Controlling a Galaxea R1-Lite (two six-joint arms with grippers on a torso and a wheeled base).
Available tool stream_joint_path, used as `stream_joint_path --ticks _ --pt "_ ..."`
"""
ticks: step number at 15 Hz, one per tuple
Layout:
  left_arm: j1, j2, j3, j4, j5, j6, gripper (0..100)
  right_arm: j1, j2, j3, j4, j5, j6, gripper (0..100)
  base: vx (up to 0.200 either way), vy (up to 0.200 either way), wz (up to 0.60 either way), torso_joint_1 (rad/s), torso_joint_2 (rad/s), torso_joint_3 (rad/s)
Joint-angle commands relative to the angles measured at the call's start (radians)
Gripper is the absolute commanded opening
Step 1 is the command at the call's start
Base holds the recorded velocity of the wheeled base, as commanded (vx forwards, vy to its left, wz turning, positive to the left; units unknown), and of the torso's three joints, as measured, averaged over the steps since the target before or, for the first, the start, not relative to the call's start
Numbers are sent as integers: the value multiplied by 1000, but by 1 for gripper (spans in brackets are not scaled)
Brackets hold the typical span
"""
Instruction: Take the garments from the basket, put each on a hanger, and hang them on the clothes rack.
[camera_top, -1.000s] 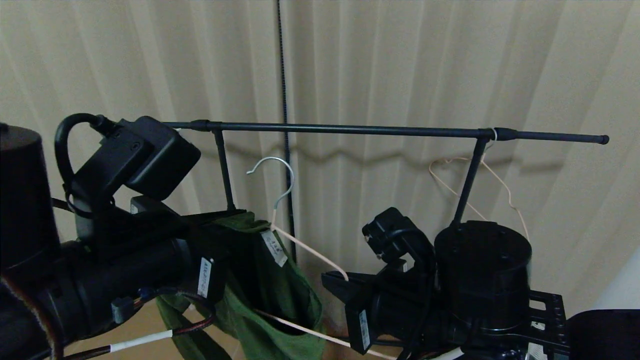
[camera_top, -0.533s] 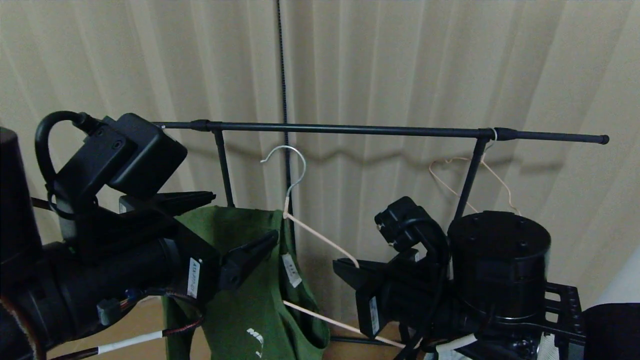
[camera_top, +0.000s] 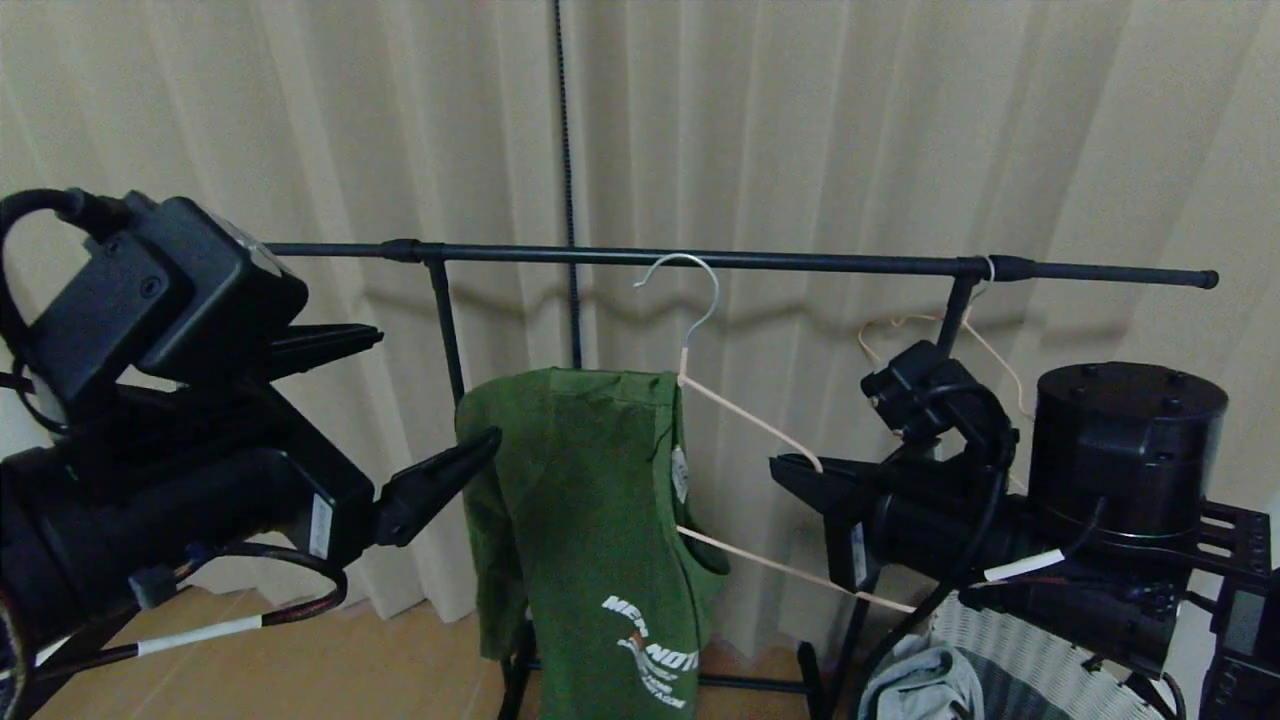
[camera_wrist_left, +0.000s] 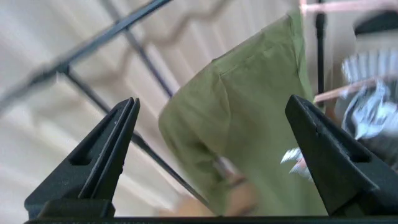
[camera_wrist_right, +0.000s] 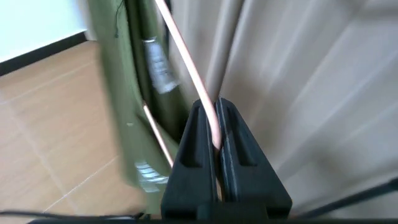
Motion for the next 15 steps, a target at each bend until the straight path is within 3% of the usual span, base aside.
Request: stream_joint_path --ticks 1,3,5,10,15 --pt "86 2 32 -21 -91 105 100 -16 -36 17 -1 38 -4 0 0 0 0 0 0 0" --pt "142 24 34 -21 -170 225 100 -15 -31 20 -2 56 -30 0 0 0 0 0 0 0" --pt "147 70 32 -27 -193 292 100 -6 -28 19 -2 97 -44 0 0 0 0 0 0 0" --pt "139 174 30 -127 -193 366 100 57 -31 5 -2 120 -48 0 0 0 0 0 0 0" --pt "139 211 35 -202 -193 370 100 102 -33 6 -4 120 -45 0 0 0 0 0 0 0"
